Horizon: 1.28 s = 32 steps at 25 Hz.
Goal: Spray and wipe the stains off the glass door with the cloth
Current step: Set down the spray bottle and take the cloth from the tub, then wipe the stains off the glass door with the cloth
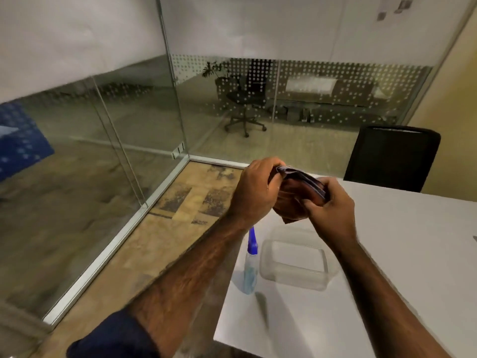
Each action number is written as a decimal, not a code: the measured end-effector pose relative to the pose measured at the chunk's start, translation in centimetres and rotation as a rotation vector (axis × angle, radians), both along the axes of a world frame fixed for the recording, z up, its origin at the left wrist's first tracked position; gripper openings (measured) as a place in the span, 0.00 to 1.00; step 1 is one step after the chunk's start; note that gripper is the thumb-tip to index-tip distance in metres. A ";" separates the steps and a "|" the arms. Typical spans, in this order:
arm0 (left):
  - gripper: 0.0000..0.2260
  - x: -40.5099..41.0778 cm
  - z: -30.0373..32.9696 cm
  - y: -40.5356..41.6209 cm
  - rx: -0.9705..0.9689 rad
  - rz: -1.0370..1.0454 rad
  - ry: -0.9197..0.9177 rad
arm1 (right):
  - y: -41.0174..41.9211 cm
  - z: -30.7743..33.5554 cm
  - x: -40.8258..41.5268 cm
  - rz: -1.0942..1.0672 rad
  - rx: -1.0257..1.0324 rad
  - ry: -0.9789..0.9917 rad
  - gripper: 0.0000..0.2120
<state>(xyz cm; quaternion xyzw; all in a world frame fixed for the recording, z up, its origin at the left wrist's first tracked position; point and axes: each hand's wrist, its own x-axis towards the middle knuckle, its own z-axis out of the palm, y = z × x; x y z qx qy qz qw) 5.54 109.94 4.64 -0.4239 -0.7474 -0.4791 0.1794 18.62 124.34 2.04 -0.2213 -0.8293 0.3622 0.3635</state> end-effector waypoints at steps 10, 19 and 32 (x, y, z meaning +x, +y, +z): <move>0.06 1.0 3.2 -25.5 0.147 0.332 -0.004 | -17.9 4.7 -5.0 0.521 -0.336 0.117 0.14; 0.07 7.8 -1.6 -48.5 0.086 0.700 -0.163 | -41.4 1.3 -10.9 0.504 0.107 0.210 0.15; 0.07 15.6 -3.3 -66.0 0.157 1.148 -0.101 | -64.7 1.4 -9.2 1.013 -0.226 0.302 0.19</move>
